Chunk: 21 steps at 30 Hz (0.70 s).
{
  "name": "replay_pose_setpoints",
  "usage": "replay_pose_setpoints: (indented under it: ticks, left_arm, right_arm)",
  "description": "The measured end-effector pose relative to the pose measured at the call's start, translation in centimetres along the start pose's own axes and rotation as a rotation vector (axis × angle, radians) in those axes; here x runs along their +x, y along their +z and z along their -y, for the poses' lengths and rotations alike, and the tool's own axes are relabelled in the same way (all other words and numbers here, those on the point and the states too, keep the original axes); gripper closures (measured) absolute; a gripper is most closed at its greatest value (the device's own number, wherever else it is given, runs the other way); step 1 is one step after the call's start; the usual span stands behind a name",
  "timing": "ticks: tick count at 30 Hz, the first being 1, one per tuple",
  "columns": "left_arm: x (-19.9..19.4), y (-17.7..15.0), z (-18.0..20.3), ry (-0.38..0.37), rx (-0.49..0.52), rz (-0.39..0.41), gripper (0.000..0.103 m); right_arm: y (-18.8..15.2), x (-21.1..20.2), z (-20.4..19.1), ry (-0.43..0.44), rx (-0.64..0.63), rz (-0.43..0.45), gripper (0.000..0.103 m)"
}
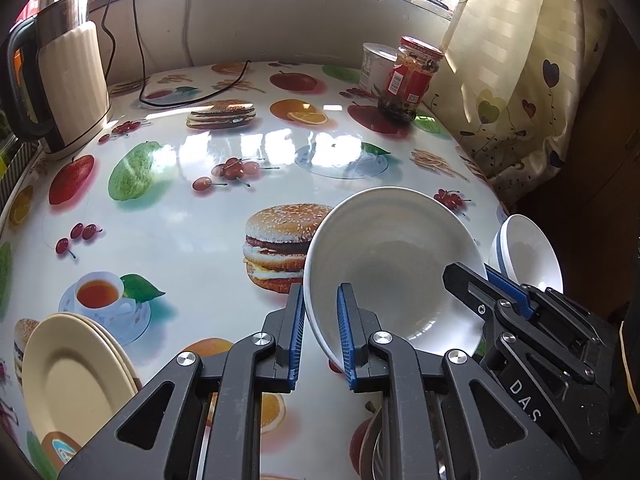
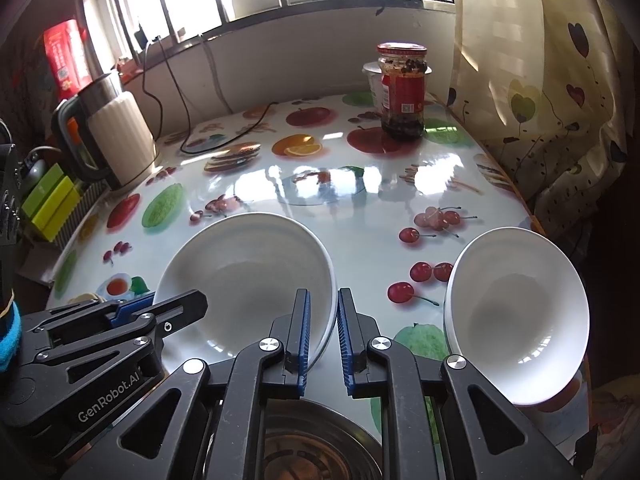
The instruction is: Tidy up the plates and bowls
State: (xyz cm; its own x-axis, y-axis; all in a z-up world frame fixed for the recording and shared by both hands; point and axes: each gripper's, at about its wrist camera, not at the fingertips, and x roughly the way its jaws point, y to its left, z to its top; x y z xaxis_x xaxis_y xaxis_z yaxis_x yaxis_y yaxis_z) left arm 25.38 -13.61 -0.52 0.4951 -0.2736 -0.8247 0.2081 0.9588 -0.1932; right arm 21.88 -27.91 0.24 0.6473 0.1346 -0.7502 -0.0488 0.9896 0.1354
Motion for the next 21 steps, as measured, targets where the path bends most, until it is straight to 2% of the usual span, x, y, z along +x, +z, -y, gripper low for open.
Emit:
replay_pose_setpoints:
  ticks: [21]
  left_arm:
    - [-4.2,-0.8,0.9,-0.019,0.020,0.073,0.086]
  right_arm:
    - [-0.4,-4.5,-0.9,-0.006,0.002,0.079,0.089]
